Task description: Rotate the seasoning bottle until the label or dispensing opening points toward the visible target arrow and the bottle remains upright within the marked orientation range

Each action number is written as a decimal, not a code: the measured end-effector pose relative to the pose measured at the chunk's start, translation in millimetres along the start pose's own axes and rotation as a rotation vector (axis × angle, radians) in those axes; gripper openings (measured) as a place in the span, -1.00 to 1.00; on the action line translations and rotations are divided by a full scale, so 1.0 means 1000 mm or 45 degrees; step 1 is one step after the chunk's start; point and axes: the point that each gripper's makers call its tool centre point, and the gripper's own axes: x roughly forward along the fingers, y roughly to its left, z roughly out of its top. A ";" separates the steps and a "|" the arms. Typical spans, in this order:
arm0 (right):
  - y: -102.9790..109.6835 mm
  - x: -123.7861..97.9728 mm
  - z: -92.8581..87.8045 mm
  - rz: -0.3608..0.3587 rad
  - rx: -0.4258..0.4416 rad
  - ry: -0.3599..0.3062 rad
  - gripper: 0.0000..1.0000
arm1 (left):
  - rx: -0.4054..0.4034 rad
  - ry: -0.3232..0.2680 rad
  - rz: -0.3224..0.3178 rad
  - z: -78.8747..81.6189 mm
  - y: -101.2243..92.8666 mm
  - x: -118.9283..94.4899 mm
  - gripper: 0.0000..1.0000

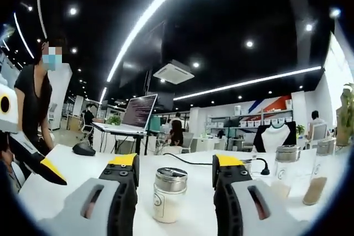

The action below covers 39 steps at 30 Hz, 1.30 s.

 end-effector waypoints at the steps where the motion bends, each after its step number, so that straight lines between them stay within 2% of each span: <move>1: -0.001 -0.001 0.000 -0.006 0.007 -0.003 0.01 | -0.002 0.000 -0.002 0.000 0.000 0.000 1.00; 5: -0.014 -0.003 -0.001 -0.062 0.026 -0.004 -0.03 | 0.002 -0.011 -0.002 0.003 0.000 -0.002 1.00; 6: -0.021 -0.004 -0.004 -0.100 0.027 0.010 -0.04 | 0.004 -0.014 -0.001 0.004 0.000 -0.002 1.00; 7: -0.030 -0.005 -0.012 -0.149 0.009 0.060 -0.06 | 0.004 -0.016 0.000 0.004 0.000 -0.003 1.00; 13: -0.056 -0.007 -0.025 -0.239 0.097 0.096 -0.07 | 0.011 -0.015 0.002 0.004 0.001 -0.004 1.00; 15: -0.063 -0.006 -0.032 -0.277 0.101 0.139 -0.07 | 0.009 -0.018 -0.002 0.004 0.001 -0.004 1.00; 16: -0.067 -0.007 -0.043 -0.300 0.097 0.205 -0.07 | -0.037 -0.027 -0.037 0.005 -0.004 -0.004 1.00; 17: -0.067 -0.006 -0.050 -0.300 0.084 0.255 -0.07 | -0.079 -0.043 -0.067 0.008 -0.008 -0.004 1.00; 18: -0.065 -0.003 -0.050 -0.282 0.075 0.260 -0.06 | -0.102 -0.060 -0.079 0.011 -0.009 -0.004 1.00; 19: -0.061 0.002 -0.046 -0.247 0.023 0.237 -0.06 | -0.083 -0.068 -0.061 0.013 -0.007 -0.005 1.00; 21: -0.056 0.005 -0.050 -0.222 -0.045 0.273 -0.06 | -0.027 -0.054 -0.038 0.012 -0.007 -0.004 1.00; 23: -0.053 0.009 -0.056 -0.199 -0.037 0.299 -0.06 | -0.006 -0.033 -0.036 0.008 -0.007 -0.003 1.00; 30: -0.064 0.006 -0.058 -0.235 0.020 0.300 -0.02 | -0.032 -0.019 -0.031 0.001 -0.004 -0.001 1.00; 39: -0.085 0.016 -0.061 -0.264 -0.020 0.296 -0.06 | -0.017 -0.017 -0.021 0.003 -0.005 -0.002 1.00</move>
